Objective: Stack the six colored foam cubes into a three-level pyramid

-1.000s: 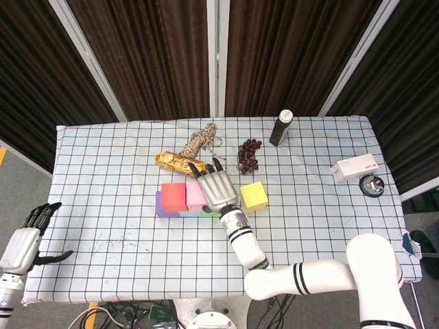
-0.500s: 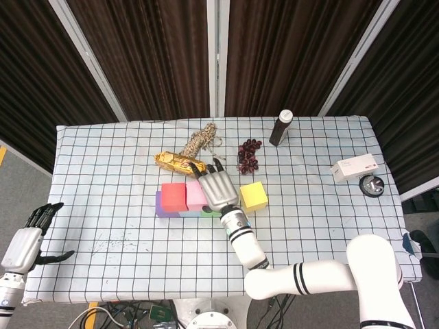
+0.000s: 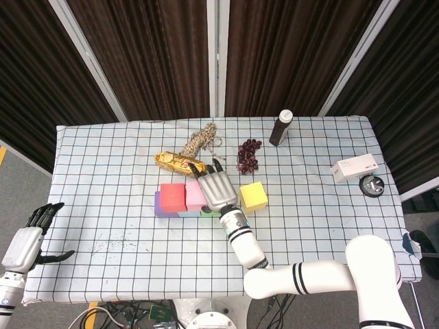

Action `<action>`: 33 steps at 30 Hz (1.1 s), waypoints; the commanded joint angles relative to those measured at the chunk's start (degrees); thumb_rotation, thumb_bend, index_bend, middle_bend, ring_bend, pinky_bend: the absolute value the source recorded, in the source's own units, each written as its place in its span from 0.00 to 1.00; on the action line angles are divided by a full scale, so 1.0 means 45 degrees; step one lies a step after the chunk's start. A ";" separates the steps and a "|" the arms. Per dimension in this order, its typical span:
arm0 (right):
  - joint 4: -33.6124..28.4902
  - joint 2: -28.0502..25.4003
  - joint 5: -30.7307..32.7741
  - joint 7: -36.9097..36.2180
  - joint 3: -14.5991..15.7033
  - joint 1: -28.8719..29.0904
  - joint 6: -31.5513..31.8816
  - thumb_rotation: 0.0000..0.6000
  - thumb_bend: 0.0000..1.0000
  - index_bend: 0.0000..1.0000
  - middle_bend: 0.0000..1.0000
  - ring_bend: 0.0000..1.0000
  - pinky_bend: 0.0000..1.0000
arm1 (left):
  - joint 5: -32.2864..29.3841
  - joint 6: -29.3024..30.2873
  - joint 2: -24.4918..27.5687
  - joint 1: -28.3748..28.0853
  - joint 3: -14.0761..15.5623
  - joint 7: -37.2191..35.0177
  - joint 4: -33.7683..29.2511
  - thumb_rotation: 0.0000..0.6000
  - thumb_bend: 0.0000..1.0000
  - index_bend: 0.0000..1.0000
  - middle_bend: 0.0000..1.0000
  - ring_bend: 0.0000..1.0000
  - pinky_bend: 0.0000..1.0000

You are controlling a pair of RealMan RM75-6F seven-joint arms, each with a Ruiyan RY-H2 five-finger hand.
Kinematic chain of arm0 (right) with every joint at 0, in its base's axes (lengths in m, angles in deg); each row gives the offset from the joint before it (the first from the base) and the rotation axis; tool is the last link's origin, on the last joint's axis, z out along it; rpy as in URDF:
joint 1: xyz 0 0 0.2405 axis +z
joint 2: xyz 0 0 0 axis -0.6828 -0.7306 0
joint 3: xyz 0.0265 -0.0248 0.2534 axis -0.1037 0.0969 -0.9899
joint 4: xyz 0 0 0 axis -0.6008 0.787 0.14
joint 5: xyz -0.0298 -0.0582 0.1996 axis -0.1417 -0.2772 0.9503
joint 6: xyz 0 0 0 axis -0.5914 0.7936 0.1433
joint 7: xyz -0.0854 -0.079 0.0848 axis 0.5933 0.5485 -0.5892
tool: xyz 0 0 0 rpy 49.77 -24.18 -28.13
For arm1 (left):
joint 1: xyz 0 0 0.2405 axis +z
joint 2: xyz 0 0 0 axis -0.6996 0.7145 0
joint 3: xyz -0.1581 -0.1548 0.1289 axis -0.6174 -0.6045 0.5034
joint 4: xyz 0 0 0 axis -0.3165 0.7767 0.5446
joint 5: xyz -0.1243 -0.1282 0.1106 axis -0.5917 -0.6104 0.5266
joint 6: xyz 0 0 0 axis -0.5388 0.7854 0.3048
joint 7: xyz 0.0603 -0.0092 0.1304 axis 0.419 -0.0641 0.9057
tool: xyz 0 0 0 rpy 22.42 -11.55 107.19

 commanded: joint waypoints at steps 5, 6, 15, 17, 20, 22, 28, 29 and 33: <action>0.0037 -0.0061 0.0155 0.0081 0.0054 -0.0010 -0.0175 1.00 0.07 0.00 0.37 0.14 0.00 | 0.0003 0.0013 -0.0004 -0.0005 -0.0003 0.0010 -0.0005 1.00 0.00 0.03 0.08 0.00 0.00; 0.0040 -0.0073 0.0185 0.0088 0.0060 -0.0008 -0.0219 1.00 0.07 0.00 0.35 0.14 0.00 | -0.0001 0.0010 -0.0007 -0.0005 -0.0001 0.0016 -0.0009 1.00 0.00 0.03 0.08 0.00 0.00; -0.0093 -0.0261 0.0196 0.0009 0.0053 -0.0041 -0.0351 1.00 0.03 0.00 0.18 0.04 0.00 | -0.0051 -0.0039 -0.0027 -0.0010 0.0000 -0.0028 0.0016 1.00 0.00 0.03 0.08 0.00 0.00; -0.0212 -0.0351 0.0164 -0.0040 0.0040 -0.0078 -0.0345 1.00 0.02 0.00 0.16 0.03 0.00 | -0.0060 -0.0035 -0.0037 -0.0009 -0.0007 -0.0051 0.0021 1.00 0.00 0.03 0.08 0.00 0.00; -0.0668 -0.0665 -0.0022 -0.0225 -0.0036 -0.0203 -0.0295 1.00 0.01 0.00 0.15 0.02 0.00 | -0.0072 -0.0031 -0.0038 -0.0011 -0.0017 -0.0105 0.0009 1.00 0.00 0.03 0.08 0.00 0.00; -0.0997 -0.0893 -0.0205 -0.0341 -0.0097 -0.0289 -0.0199 1.00 0.01 0.00 0.15 0.02 0.00 | -0.0063 -0.0048 -0.0020 -0.0024 -0.0015 -0.0130 -0.0015 1.00 0.00 0.03 0.08 0.00 0.00; -0.2077 -0.1570 -0.0532 -0.0740 -0.0410 -0.0462 -0.0066 1.00 0.00 0.00 0.15 0.02 0.00 | 0.0005 0.0012 0.0041 -0.0055 -0.0034 -0.0165 -0.0168 1.00 0.00 0.03 0.08 0.00 0.00; -0.2136 -0.1594 -0.0539 -0.0819 -0.0471 -0.0445 -0.0110 1.00 0.00 0.00 0.16 0.02 0.00 | 0.0005 0.0016 0.0047 -0.0056 -0.0036 -0.0168 -0.0187 1.00 0.00 0.03 0.08 0.00 0.00; -0.2002 -0.1461 -0.0357 -0.1114 -0.0764 -0.0198 -0.0439 1.00 0.00 0.00 0.18 0.02 0.00 | 0.0001 0.0032 0.0058 -0.0042 -0.0028 -0.0118 -0.0240 1.00 0.00 0.03 0.08 0.00 0.00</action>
